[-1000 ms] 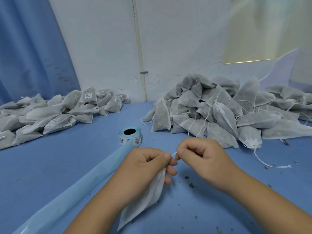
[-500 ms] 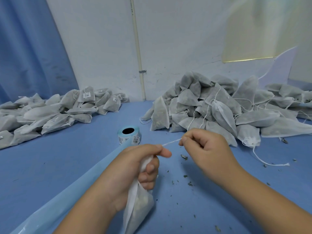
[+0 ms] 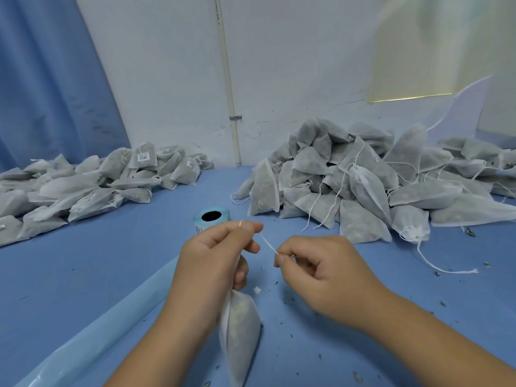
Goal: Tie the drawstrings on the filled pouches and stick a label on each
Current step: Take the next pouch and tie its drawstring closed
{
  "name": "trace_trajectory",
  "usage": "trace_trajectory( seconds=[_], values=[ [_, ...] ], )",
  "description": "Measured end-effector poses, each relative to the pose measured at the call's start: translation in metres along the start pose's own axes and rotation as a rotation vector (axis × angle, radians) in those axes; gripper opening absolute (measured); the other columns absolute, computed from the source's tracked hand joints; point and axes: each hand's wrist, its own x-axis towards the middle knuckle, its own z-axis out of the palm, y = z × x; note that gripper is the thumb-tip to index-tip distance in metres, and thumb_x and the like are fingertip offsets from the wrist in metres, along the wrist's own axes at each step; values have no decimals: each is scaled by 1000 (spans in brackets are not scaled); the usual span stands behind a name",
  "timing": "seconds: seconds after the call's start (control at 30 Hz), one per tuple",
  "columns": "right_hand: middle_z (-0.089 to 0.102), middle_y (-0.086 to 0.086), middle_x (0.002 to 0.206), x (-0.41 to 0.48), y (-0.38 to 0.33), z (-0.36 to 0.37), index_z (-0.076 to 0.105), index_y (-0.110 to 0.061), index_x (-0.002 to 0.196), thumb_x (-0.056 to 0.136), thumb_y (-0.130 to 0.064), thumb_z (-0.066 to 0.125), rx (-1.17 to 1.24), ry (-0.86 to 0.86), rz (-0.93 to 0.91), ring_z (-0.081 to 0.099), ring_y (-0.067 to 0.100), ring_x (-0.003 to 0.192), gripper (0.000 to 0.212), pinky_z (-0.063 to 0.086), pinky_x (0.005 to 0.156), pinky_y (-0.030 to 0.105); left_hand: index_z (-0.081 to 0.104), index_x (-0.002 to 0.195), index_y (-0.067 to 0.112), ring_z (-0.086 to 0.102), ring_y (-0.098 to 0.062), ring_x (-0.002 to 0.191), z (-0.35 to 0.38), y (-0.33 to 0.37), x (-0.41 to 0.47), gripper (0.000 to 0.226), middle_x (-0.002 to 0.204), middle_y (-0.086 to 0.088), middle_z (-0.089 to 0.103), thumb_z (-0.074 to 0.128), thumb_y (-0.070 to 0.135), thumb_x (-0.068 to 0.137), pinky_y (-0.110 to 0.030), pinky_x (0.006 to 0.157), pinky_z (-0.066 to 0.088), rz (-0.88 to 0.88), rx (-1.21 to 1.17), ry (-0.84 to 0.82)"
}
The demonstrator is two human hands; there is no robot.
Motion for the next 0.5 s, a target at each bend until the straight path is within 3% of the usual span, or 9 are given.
trace_trajectory(
  seconds=[0.13, 0.2, 0.27, 0.37, 0.43, 0.5],
  values=[
    [37, 5, 47, 0, -2, -3, 64, -13, 67, 79, -15, 57, 104, 82, -56, 30, 10, 42, 14, 25, 46, 16, 76, 71, 30, 54, 0, 55, -2, -8, -2, 22, 63, 15, 63, 64, 27, 89, -11, 55, 39, 329, 448, 41],
    [33, 5, 44, 1, -1, -4, 65, -12, 67, 78, -13, 58, 153, 125, -52, 28, 8, 41, 13, 25, 46, 14, 69, 69, 29, 59, -3, 71, -1, -10, -5, 17, 70, 14, 65, 60, 29, 84, -9, 63, 38, 515, 694, -32],
    [29, -2, 42, 2, -1, -4, 65, -14, 65, 78, -12, 58, 204, 150, -21, 27, 8, 40, 14, 25, 47, 11, 65, 68, 26, 58, -7, 72, 1, -12, -6, 16, 69, 11, 62, 58, 34, 81, -12, 62, 38, 565, 771, -117],
    [27, -8, 42, 4, 1, -4, 65, -16, 66, 80, -13, 60, 270, 154, 53, 25, 7, 42, 15, 26, 48, 12, 64, 65, 23, 52, -3, 58, 5, -10, -9, 20, 60, 14, 58, 60, 39, 76, -10, 55, 36, 479, 666, -148],
    [28, -8, 44, 4, 2, -4, 65, -16, 68, 85, -11, 64, 310, 127, 109, 27, 7, 44, 18, 28, 47, 15, 65, 62, 23, 41, -3, 46, 6, -4, -9, 17, 52, 12, 50, 62, 36, 71, -10, 46, 31, 275, 463, -165],
    [33, -5, 47, 5, 2, -4, 67, -16, 69, 87, -9, 66, 387, 99, 168, 29, 9, 47, 19, 29, 47, 17, 61, 55, 20, 31, -10, 42, 5, 1, -8, 16, 52, 4, 43, 65, 33, 63, -16, 42, 25, 5, 115, -248]
  ],
)
